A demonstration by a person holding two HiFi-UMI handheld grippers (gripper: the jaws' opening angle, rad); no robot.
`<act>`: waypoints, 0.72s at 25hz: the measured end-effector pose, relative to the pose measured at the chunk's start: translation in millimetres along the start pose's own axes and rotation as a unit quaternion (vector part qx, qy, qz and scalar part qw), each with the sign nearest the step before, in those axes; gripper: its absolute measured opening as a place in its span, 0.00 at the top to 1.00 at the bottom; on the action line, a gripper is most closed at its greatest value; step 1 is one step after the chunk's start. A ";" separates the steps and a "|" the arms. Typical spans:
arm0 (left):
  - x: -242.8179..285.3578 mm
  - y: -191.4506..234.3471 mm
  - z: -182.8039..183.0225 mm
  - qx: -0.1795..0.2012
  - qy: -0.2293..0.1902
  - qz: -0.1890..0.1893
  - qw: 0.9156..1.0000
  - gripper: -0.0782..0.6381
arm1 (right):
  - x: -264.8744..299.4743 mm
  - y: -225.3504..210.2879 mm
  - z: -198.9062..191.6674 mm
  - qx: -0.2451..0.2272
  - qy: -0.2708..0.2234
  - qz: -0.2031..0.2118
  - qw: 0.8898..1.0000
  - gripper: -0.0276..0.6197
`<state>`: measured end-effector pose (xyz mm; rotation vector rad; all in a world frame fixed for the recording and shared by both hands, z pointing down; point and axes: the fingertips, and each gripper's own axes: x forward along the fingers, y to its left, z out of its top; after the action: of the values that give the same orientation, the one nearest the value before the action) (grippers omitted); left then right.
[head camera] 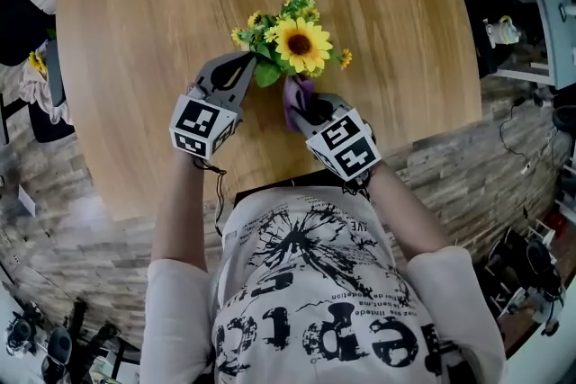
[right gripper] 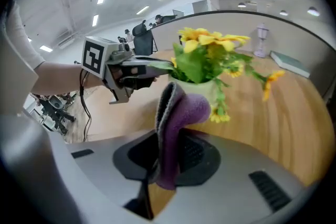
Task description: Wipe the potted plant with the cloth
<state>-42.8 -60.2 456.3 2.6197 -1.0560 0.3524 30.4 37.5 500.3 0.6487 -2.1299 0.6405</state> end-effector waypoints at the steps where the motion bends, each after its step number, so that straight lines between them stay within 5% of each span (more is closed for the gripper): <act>1: 0.4 0.9 0.6 0.001 0.003 0.003 1.000 0.89 | -6.0 -11.2 -3.3 0.004 0.000 -0.012 1.000 0.84; 11: 1.6 0.1 0.5 -0.019 0.029 0.044 0.998 0.89 | -50.4 -138.8 11.4 0.000 -0.001 -0.096 0.995 0.84; 18: 2.5 1.5 3.6 -0.026 0.043 0.082 0.995 0.89 | -35.2 -222.3 77.4 -0.063 -0.026 -0.122 0.990 0.84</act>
<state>-41.7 -64.1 454.0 2.4556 -1.2363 0.4627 148.7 -167.9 478.5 0.8460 -2.0772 0.3550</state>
